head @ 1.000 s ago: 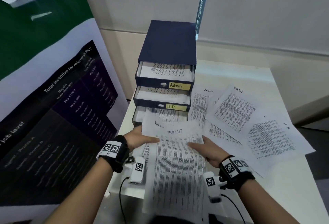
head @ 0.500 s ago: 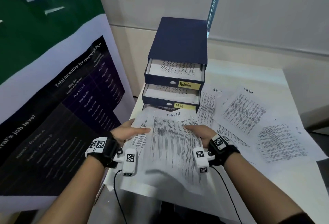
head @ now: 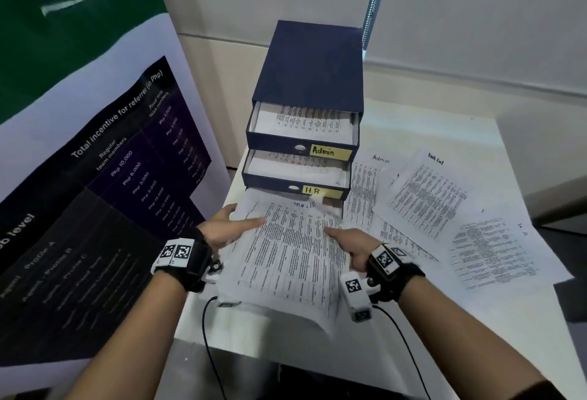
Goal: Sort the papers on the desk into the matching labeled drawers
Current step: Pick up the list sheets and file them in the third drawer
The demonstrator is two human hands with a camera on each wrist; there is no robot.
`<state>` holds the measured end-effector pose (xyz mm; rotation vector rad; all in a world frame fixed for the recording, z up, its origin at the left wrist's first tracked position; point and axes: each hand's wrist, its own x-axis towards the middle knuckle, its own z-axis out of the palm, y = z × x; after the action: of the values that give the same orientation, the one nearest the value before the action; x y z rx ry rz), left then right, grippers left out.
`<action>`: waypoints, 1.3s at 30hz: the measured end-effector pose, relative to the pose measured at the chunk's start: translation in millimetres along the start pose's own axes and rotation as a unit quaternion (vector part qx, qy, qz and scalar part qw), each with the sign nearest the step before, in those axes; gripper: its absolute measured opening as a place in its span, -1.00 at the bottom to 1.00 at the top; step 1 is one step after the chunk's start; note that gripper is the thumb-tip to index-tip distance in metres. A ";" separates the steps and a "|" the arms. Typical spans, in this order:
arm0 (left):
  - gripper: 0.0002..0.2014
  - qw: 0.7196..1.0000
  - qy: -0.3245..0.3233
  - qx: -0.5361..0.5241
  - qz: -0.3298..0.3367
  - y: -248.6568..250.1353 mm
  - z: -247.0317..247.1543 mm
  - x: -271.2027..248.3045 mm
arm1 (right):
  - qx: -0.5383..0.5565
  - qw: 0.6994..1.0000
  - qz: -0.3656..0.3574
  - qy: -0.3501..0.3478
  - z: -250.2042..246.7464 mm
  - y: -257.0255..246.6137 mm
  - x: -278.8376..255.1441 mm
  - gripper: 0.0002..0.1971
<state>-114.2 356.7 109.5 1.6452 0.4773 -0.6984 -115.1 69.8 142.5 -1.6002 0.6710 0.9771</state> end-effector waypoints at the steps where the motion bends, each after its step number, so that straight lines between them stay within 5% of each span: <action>1: -0.05 1.000 -0.005 0.015 0.006 1.5 -2.5 0.4 | -0.008 1.000 0.003 0.004 1.0 -0.3 8.7 -0.28; 4: -0.28 0.999 0.011 0.048 0.017 4.5 -11.0 3.8 | 0.037 0.998 0.029 -0.029 -4.6 5.1 22.1 -0.46; 6: -0.23 0.998 0.014 0.053 0.018 3.7 -13.0 10.0 | 0.050 0.996 0.044 -0.062 -8.8 8.5 13.3 -0.57; 10: -0.29 0.998 0.049 0.036 0.030 -0.7 -8.2 26.9 | 0.061 0.992 0.051 -0.096 -19.3 17.0 14.5 -0.22; 12: -0.17 0.996 0.074 0.025 0.035 -0.5 -3.0 35.2 | 0.039 0.994 0.034 -0.100 -23.2 14.0 21.2 -0.37; 16: 0.05 0.991 0.115 0.074 -0.003 9.1 1.8 30.1 | 0.060 0.998 -0.010 -0.001 -16.0 3.7 37.5 -0.64; 20: -0.16 0.981 0.095 0.166 0.011 13.7 -1.9 21.6 | 0.047 0.998 -0.019 -0.040 -17.8 0.2 35.4 -0.73; 23: -0.54 0.980 0.151 0.119 0.051 12.0 -1.4 26.9 | -0.042 0.982 0.013 -0.182 -25.5 7.7 23.5 -0.81; 25: -0.71 0.973 0.195 0.097 0.071 12.7 5.0 29.3 | -0.051 0.976 0.012 -0.209 -31.0 13.3 24.9 -0.83; 27: -0.71 0.978 0.187 0.073 0.065 14.4 10.1 28.8 | -0.003 0.986 -0.004 -0.169 -34.8 11.6 33.2 -0.78; 31: -0.73 0.996 0.064 0.063 0.011 22.1 15.5 21.2 | 0.122 0.989 -0.060 -0.063 -34.2 -11.7 44.7 -0.82; 34: -0.85 0.991 0.103 0.073 0.047 24.9 21.8 26.6 | 0.175 0.981 -0.081 -0.020 -25.2 -21.7 46.1 -0.83; 36: -0.86 0.988 0.134 0.049 0.059 24.0 25.5 36.3 | 0.237 0.967 -0.099 -0.004 -19.9 -20.5 47.3 -0.61; 39: -0.83 0.986 0.154 0.043 0.055 19.6 34.1 57.6 | 0.254 0.957 -0.135 0.021 -17.9 -13.0 54.4 -0.58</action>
<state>-65.3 315.6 81.6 1.8570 0.5789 -0.3873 -72.6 59.3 103.4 -1.2149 0.6488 0.5141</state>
